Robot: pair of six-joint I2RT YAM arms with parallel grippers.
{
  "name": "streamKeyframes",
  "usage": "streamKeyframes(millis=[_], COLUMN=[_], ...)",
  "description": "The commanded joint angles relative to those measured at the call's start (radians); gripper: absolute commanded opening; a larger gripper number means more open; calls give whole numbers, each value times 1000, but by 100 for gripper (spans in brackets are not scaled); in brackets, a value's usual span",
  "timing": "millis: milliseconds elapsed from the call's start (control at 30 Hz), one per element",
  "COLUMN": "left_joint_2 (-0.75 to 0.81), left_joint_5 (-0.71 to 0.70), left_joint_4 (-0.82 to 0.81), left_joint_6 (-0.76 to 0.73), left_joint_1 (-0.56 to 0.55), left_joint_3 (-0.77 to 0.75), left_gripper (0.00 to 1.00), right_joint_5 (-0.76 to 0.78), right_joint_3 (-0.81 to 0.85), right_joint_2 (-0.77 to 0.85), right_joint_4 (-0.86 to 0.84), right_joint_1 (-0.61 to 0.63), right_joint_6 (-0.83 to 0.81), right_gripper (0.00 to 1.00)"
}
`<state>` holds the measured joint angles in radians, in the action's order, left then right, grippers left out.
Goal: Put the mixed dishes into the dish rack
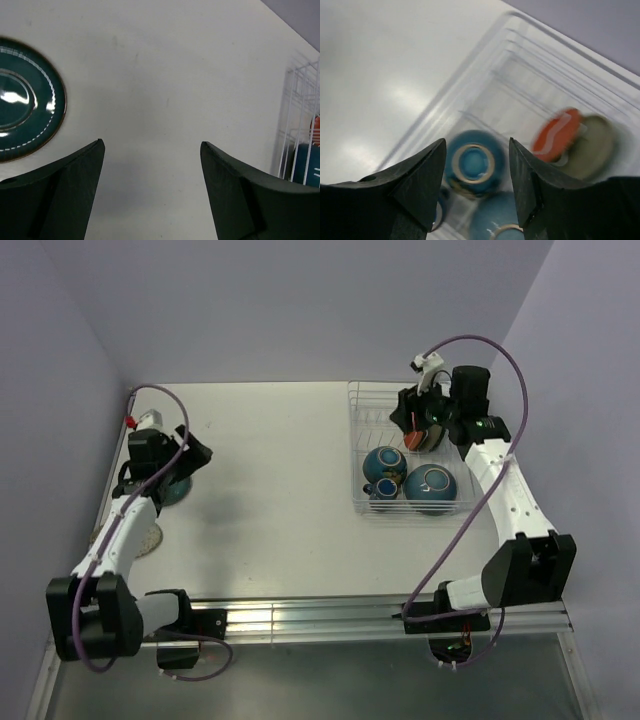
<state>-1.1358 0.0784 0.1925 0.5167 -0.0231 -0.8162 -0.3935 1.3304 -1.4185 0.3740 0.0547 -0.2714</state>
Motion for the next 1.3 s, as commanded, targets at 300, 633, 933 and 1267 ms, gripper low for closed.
streamKeyframes(millis=[300,633,933,1267], left_joint_2=[-288,-280,-349,-482], left_joint_5=[259,-112,-172,-69], left_joint_4=[-304,-47,-42,-122], left_joint_6=[543,644,649,648], left_joint_1=[321,331,399,439], left_joint_3=[219,180,158,138], left_gripper=[75,72,68,37], right_joint_5=[-648,-656,-653,-645], right_joint_3=[-186,-186,-185,-186], right_joint_2=[144,128,125,124], right_joint_4=[77,101,105,100], right_joint_1=[51,68,66,62], right_joint_6=[-38,-65,-65,-61], right_gripper=[62,62,61,61])
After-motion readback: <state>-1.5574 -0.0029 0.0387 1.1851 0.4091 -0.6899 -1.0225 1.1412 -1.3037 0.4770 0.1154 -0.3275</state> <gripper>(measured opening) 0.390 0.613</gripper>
